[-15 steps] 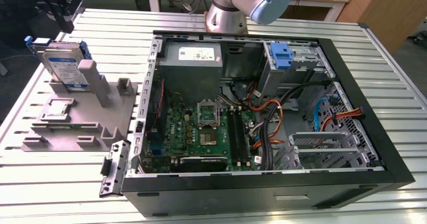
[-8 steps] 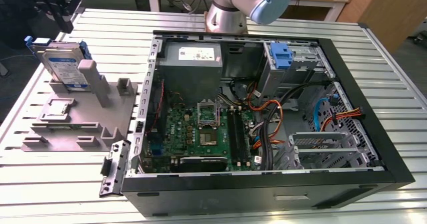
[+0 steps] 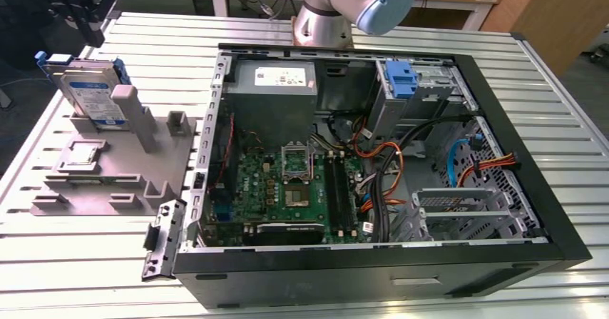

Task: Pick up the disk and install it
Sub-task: 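Reach for the disk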

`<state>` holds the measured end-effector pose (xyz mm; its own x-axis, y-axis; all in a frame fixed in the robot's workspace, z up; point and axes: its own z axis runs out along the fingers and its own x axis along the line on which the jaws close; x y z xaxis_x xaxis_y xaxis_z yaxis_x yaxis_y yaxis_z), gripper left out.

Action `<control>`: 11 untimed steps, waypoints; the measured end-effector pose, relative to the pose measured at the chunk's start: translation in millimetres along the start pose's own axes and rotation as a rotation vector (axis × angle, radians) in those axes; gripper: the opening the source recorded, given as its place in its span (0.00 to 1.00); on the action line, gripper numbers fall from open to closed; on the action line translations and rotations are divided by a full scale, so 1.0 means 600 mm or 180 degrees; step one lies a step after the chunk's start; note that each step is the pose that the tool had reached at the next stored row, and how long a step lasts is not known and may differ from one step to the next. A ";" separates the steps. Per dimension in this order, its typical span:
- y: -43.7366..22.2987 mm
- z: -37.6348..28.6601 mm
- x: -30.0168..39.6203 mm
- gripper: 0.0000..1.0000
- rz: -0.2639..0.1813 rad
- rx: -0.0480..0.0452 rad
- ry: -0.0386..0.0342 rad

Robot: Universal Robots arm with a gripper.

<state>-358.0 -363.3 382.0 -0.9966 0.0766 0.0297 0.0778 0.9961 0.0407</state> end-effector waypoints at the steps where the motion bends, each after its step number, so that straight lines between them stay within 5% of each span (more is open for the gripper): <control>1: 0.000 0.000 0.001 0.10 0.0000 0.0000 0.0000; 11: 0.019 0.009 0.038 0.10 -0.0001 -0.0001 -0.0018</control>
<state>-379.8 -349.7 378.0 -0.9968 0.0764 0.0242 0.0774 0.9962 0.0411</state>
